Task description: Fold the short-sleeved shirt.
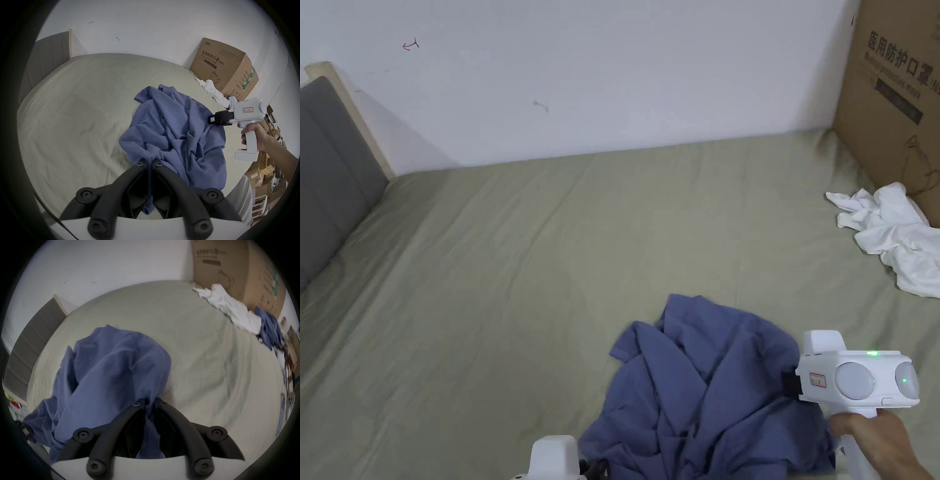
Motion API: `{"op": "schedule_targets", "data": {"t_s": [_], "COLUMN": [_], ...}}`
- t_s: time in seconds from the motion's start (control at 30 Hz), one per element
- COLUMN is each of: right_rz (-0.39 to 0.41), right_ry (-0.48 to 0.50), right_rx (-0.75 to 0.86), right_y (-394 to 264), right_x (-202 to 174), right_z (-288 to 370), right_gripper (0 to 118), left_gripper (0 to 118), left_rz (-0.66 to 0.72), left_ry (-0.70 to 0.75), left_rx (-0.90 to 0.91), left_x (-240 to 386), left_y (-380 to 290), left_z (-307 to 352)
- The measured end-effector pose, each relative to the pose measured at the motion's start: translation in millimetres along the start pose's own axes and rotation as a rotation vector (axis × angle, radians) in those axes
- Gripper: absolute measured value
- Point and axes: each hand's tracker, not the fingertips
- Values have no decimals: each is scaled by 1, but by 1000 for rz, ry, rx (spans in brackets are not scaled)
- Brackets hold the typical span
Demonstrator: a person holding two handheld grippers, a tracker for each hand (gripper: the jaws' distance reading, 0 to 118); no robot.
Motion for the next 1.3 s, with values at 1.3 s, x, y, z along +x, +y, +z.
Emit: {"op": "schedule_targets", "data": {"t_s": [1.3], "right_rz": [148], "right_ry": [-182], "right_rx": [797], "right_y": [254], "right_x": [33], "right_z": [268], "right_gripper": [6], "left_gripper": [3], "left_rz": [-90], "left_ry": [318], "left_rx": [668], "left_x": [-59], "left_y": [404], "left_z": [168]}}
